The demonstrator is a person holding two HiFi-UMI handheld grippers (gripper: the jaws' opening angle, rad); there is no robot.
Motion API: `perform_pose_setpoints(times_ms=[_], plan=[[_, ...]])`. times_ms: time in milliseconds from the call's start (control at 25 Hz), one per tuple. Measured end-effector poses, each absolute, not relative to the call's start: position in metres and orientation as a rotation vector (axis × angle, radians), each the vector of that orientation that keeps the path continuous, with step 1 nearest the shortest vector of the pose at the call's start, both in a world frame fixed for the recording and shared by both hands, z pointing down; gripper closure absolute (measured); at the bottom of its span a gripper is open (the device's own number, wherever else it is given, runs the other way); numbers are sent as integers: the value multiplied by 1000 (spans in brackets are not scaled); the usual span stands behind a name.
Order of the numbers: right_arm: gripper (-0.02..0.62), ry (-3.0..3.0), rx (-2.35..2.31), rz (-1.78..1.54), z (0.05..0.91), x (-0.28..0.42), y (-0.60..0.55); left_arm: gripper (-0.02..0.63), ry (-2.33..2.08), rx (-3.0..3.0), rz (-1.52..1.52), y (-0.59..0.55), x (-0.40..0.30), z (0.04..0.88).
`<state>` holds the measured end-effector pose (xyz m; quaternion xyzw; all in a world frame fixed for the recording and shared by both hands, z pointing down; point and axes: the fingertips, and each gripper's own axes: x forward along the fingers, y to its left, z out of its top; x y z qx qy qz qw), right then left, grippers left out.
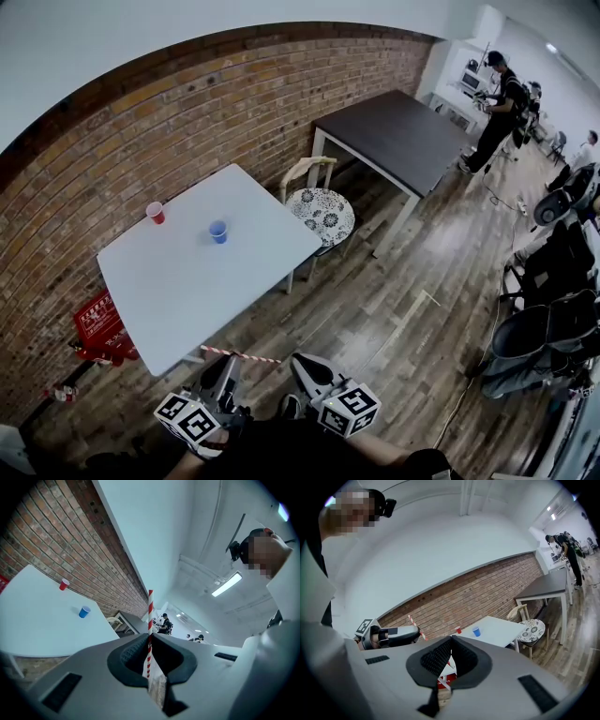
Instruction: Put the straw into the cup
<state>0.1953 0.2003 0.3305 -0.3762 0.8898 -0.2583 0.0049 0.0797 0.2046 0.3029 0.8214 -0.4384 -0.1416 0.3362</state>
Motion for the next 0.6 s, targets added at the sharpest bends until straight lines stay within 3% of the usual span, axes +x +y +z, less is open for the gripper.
perform_pose_setpoints(times_ms=[600], plan=[[572, 2787, -1112, -895, 341, 202, 169, 568, -1200, 2100, -352, 180, 88, 306]])
